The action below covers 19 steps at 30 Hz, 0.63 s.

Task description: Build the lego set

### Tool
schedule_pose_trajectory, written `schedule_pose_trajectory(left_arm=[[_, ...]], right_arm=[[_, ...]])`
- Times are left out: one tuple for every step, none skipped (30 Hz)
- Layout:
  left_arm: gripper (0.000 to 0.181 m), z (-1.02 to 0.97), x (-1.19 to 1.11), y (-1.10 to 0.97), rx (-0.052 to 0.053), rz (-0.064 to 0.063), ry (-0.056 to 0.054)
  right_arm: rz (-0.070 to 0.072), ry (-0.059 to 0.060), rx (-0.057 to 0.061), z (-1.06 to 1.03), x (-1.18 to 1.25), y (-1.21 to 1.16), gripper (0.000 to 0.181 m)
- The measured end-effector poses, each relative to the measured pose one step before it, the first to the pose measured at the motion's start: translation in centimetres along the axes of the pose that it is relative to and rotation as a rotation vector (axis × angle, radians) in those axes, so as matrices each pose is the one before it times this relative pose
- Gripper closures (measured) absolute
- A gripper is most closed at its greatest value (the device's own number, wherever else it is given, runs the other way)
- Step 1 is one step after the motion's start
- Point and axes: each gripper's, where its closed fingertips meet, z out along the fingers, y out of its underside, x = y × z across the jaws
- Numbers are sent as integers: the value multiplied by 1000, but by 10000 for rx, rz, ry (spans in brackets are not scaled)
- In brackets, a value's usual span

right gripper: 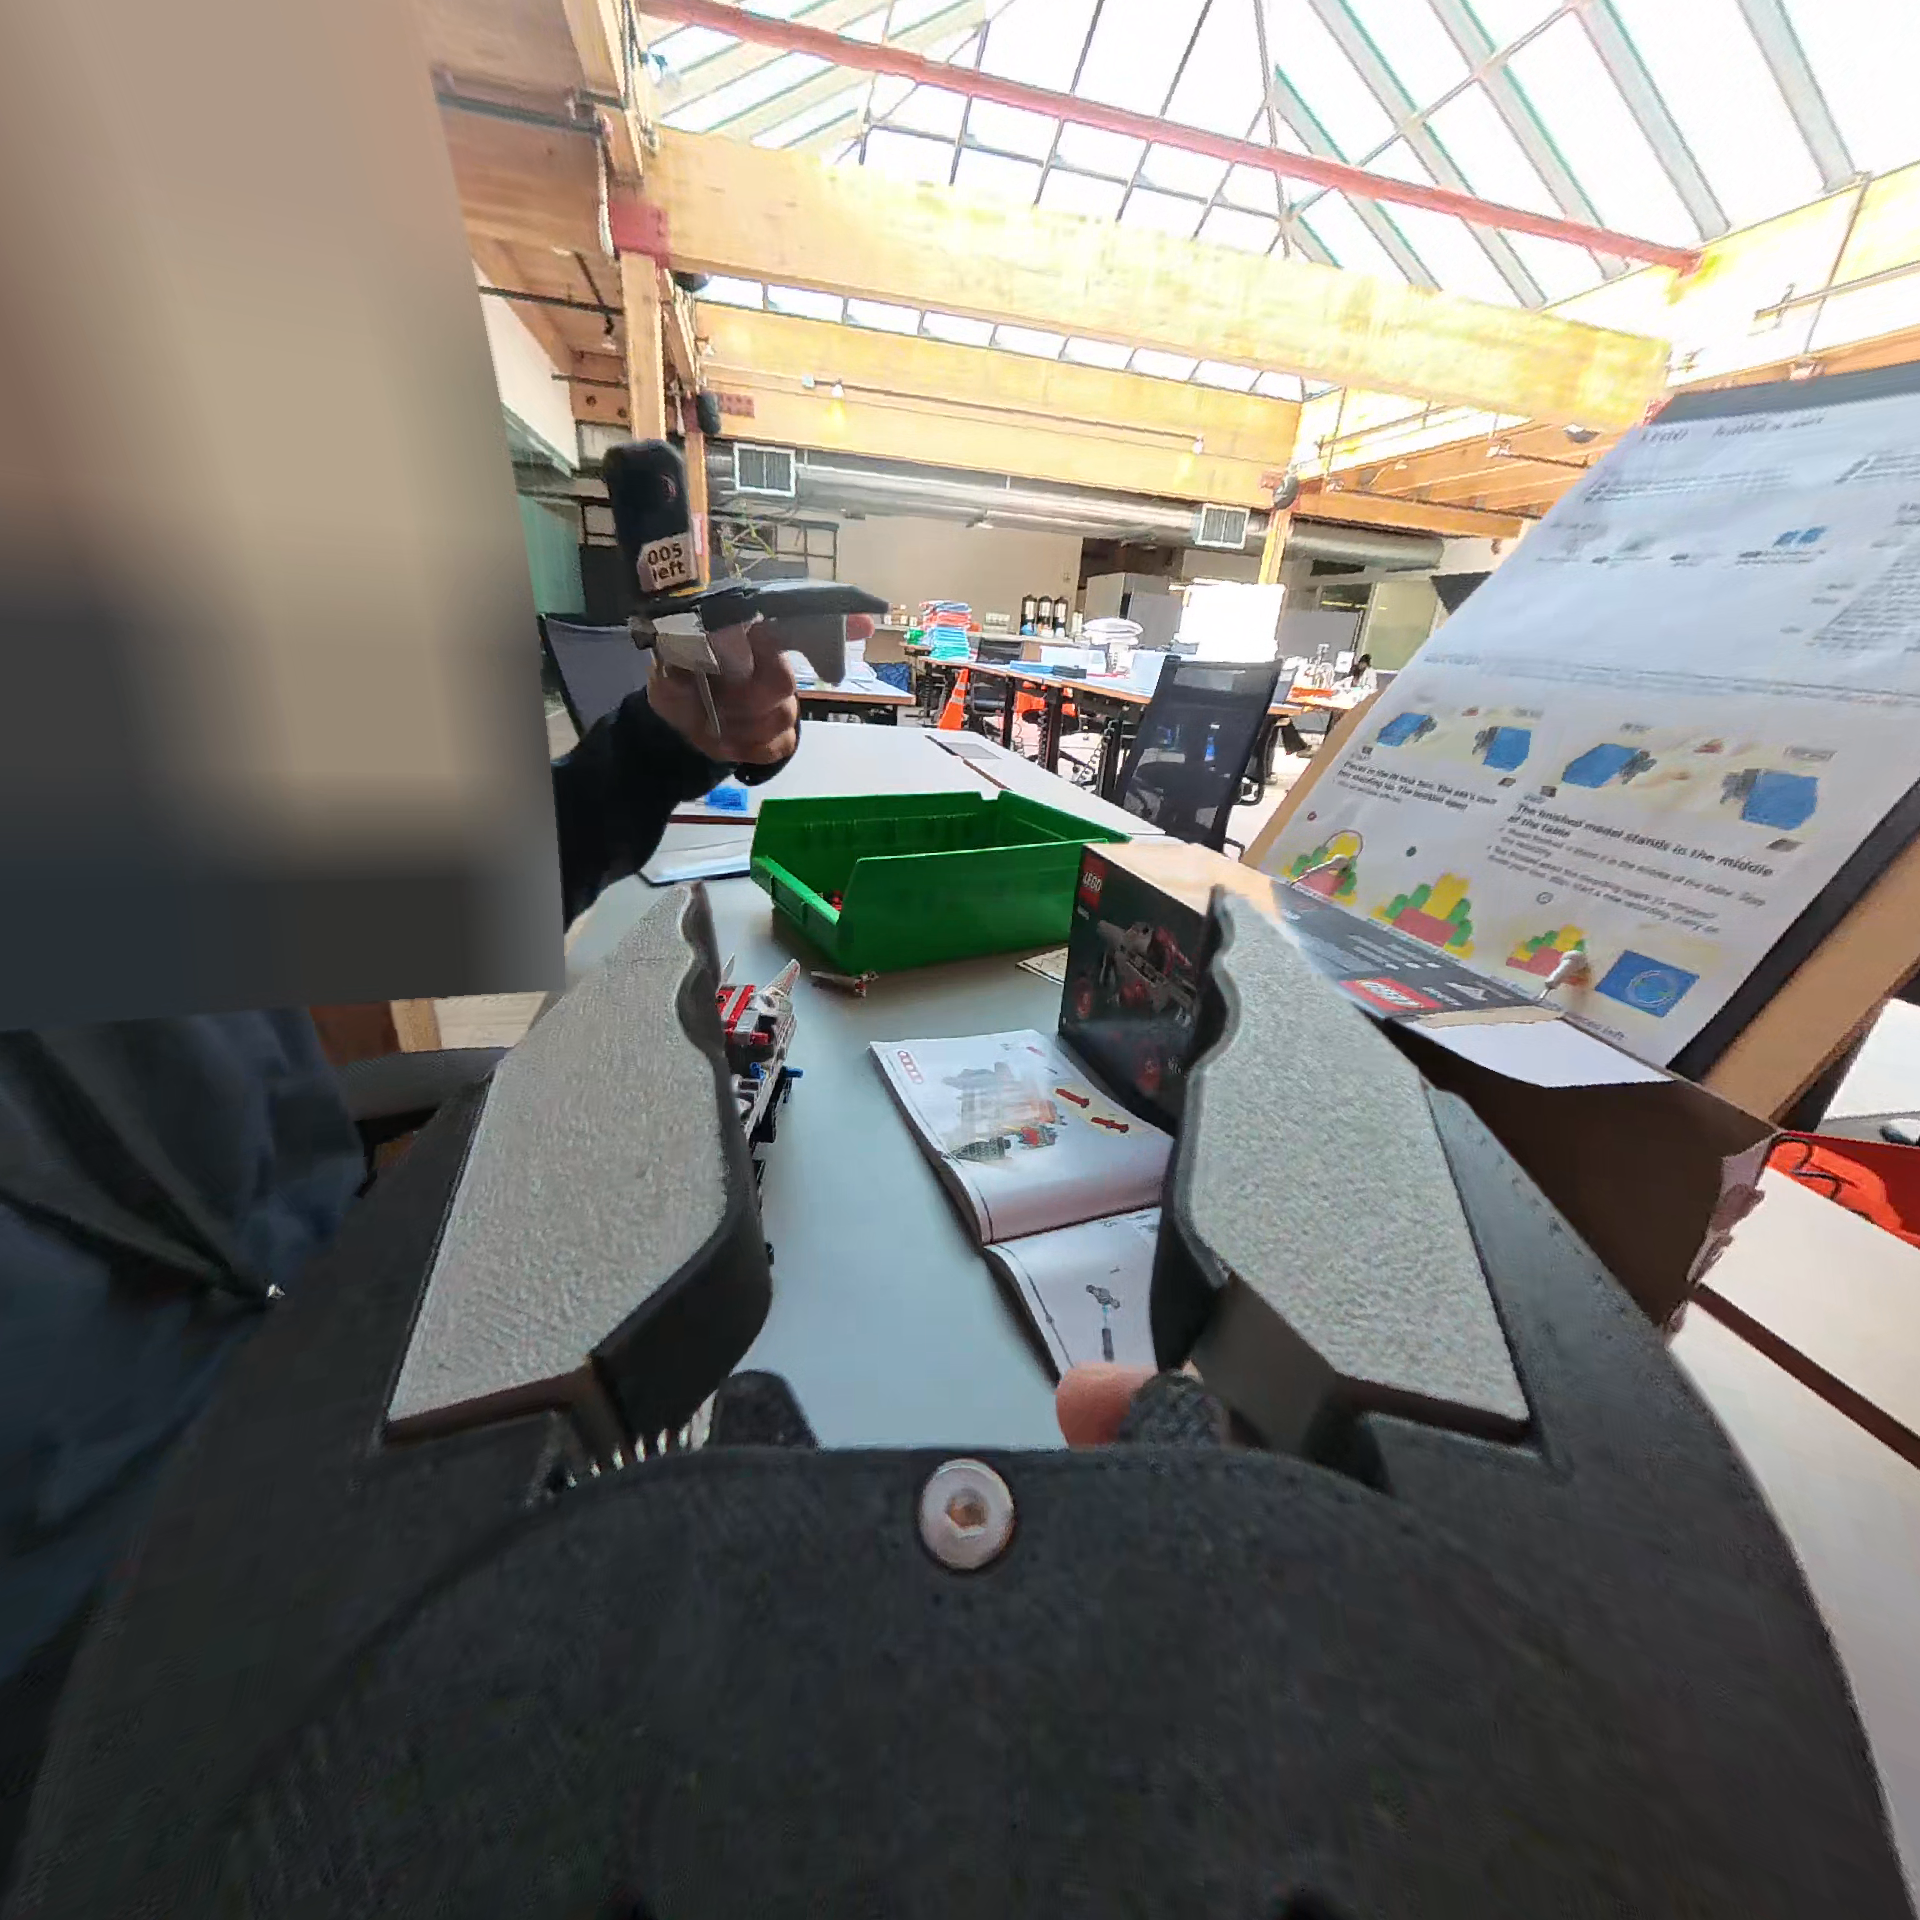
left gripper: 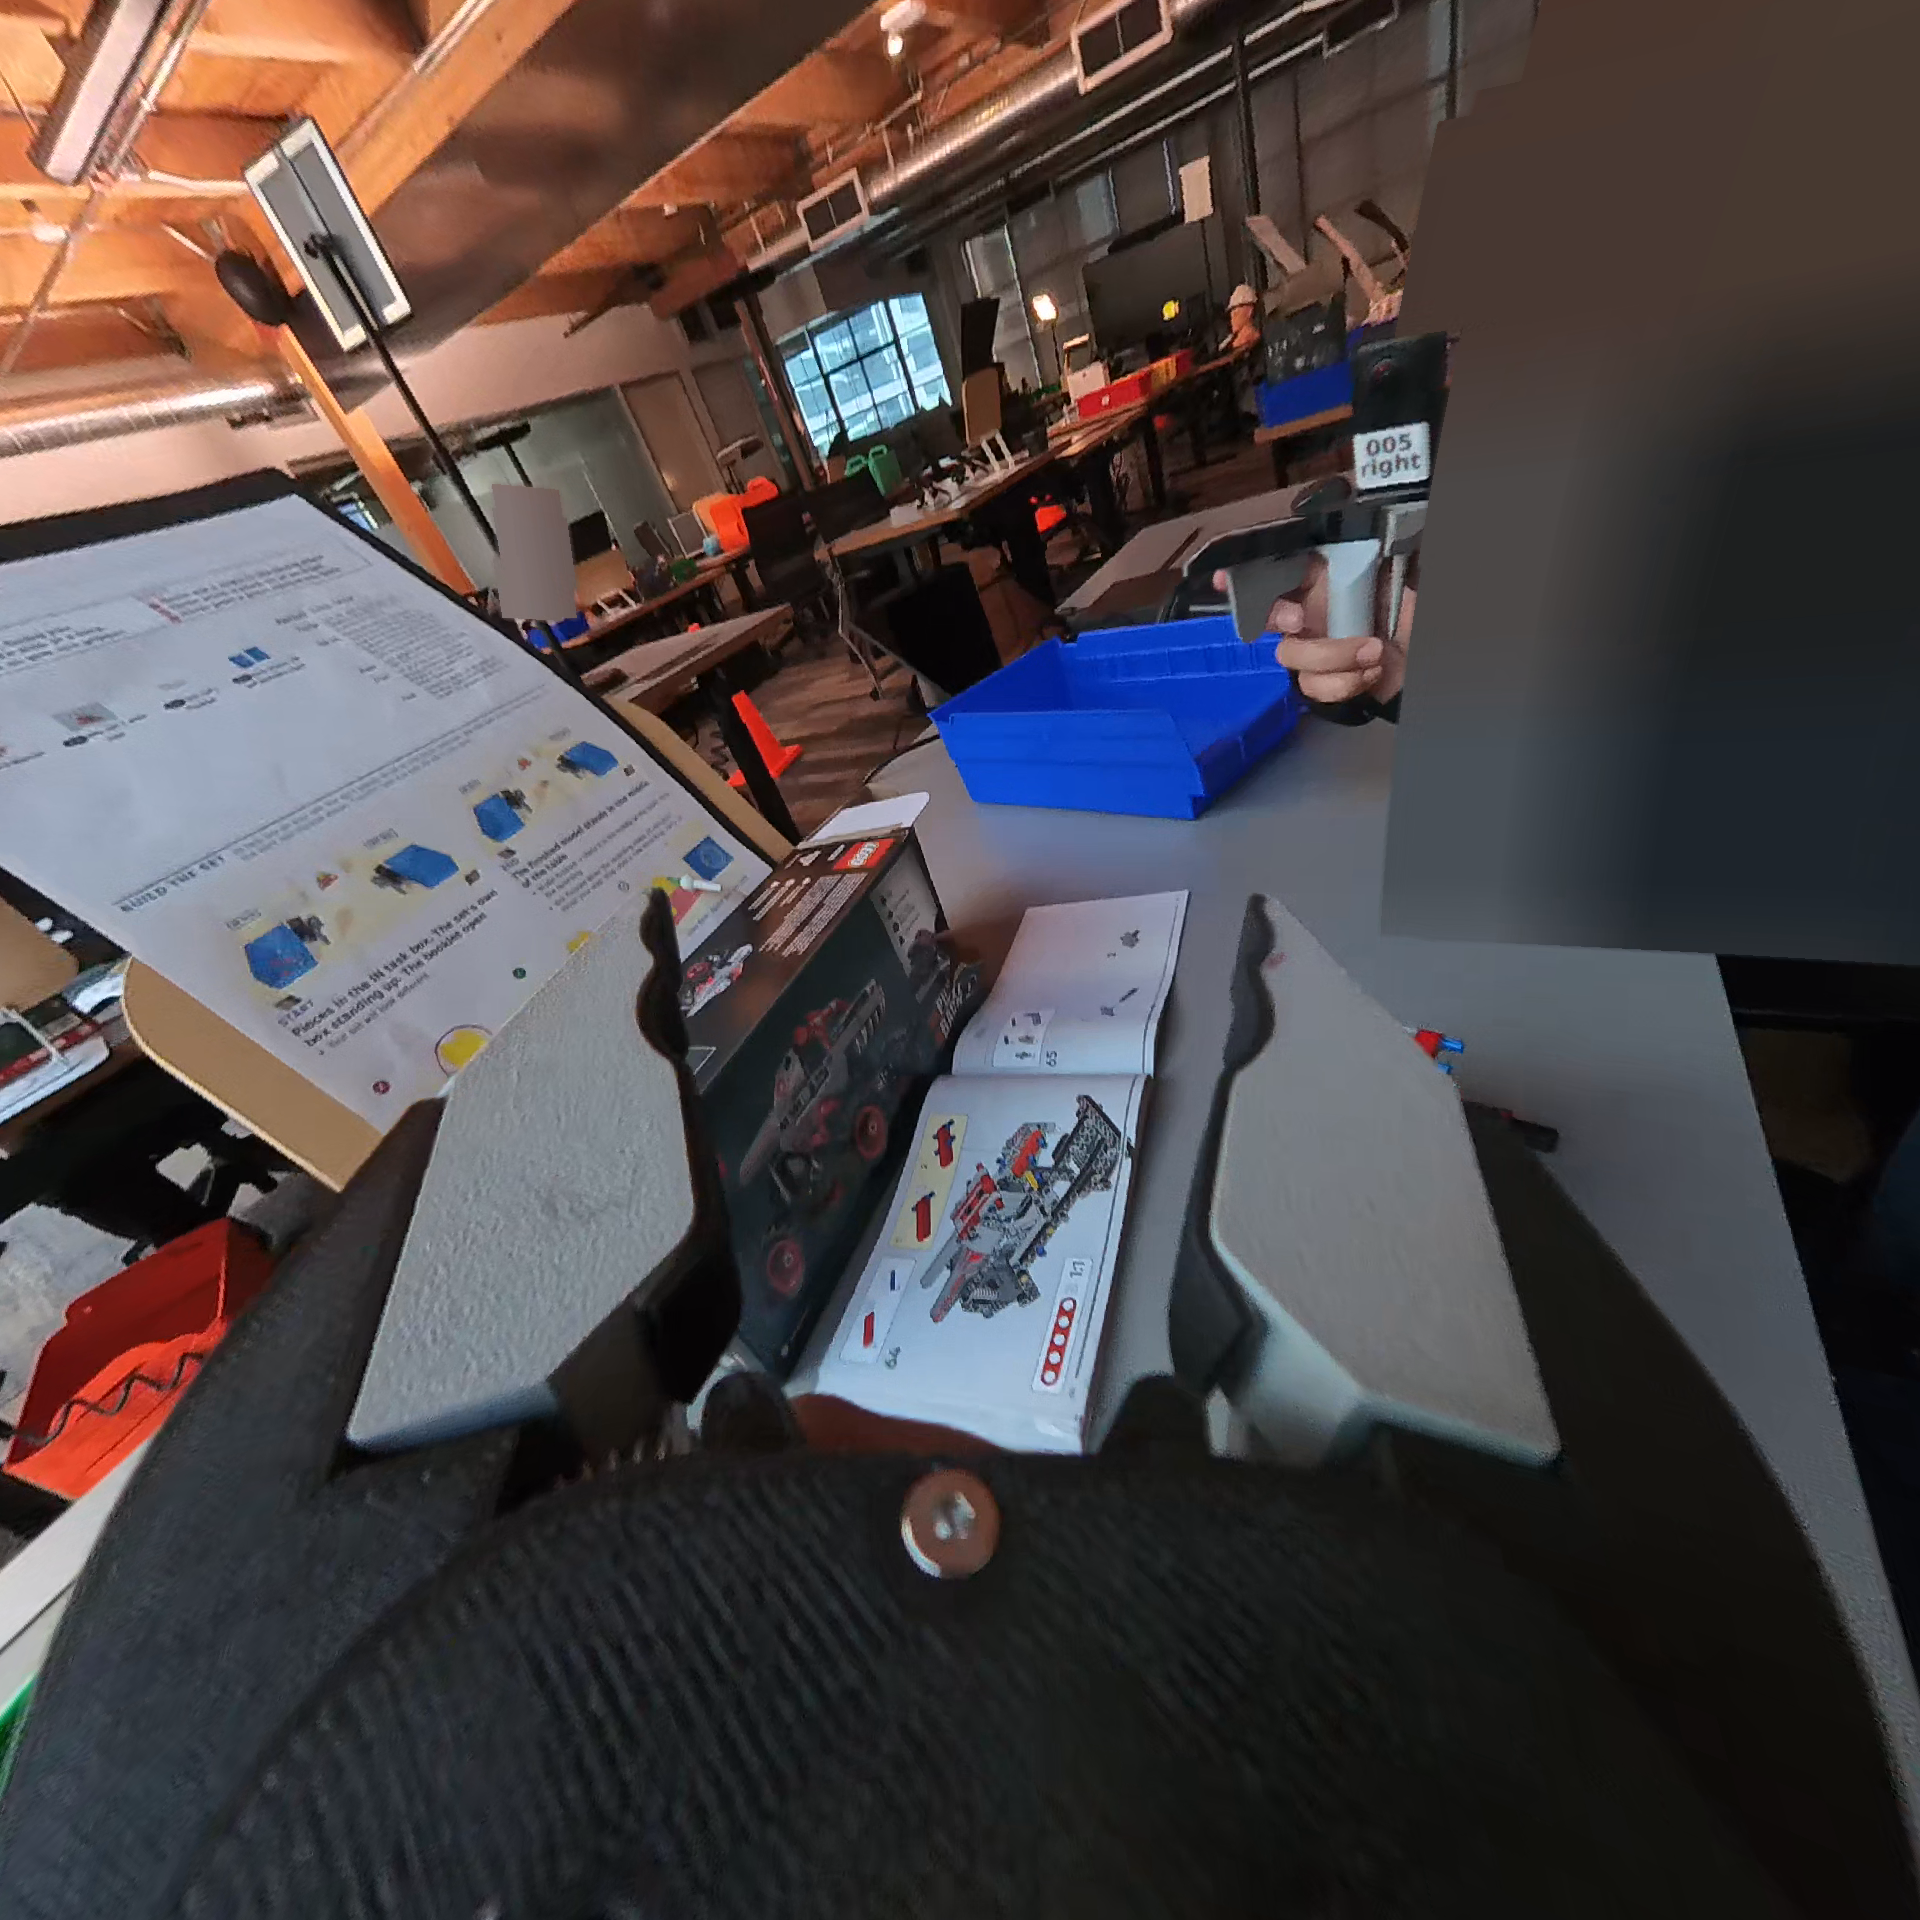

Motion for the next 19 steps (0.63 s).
schedule_pose_trajectory(left_arm=[[76, 120, -78, -126, 161, -15, 82], [75, 100, -77, -13, 167, -48, 80], [74, 71, 15, 94, 153, -73, 143], [74, 31, -13, 169, 155, -99, 131], [74, -25, -112, 245, 135, -118, 79], [74, -86, -155, 346, 98, -126, 76], [75, -120, -182, 370, 116, -145, 66], [75, -121, -194, 363, 124, -199, 70], [74, -105, -141, 410, 52, -218, 87], [74, -106, -101, 399, -21, -169, 64], [74, -127, -51, 254, -6, -97, 46], [74, -164, -11, 71, 66, -82, 37], [73, -192, -31, -104, 174, -132, 28], [74, -179, -43, -155, 231, -205, 23], [77, -124, -30, 92, 77, -190, 56], [78, -58, -110, 355, -87, -86, -19], [77, -14, -223, 460, -131, 26, -120], [75, 30, -144, 504, -183, 37, -80], [74, 38, -69, 424, -140, -12, -21]], right_arm=[[-70, 20, -3, -49, -56, -108, 91], [-55, 34, -26, -55, 0, -50, 90], [-30, 25, -32, -46, 7, -15, 90], [-11, 0, -7, -71, -13, -46, 89], [-1, -6, 48, -88, -26, -123, 89], [0, -9, 80, -101, -23, -166, 89], [-6, -5, 87, -85, -20, -165, 89], [-8, -14, 75, -68, -23, -132, 89], [9, -36, 46, -47, -31, -89, 89], [22, -46, 24, -13, -47, -48, 90], [13, -35, 10, -6, -42, -26, 90], [-6, -16, 4, 11, -47, 3, 90], [-14, -3, 18, 12, -37, -8, 90], [-7, -14, 7, 37, -46, 36, 90], [1, -24, -38, 66, -55, 103, 90], [-4, -10, -69, 73, -20, 145, 90], [-17, 6, -78, 78, 4, 168, 90], [-20, -2, -76, 61, -11, 160, 90], [-10, -11, -68, 60, -12, 148, 90]])
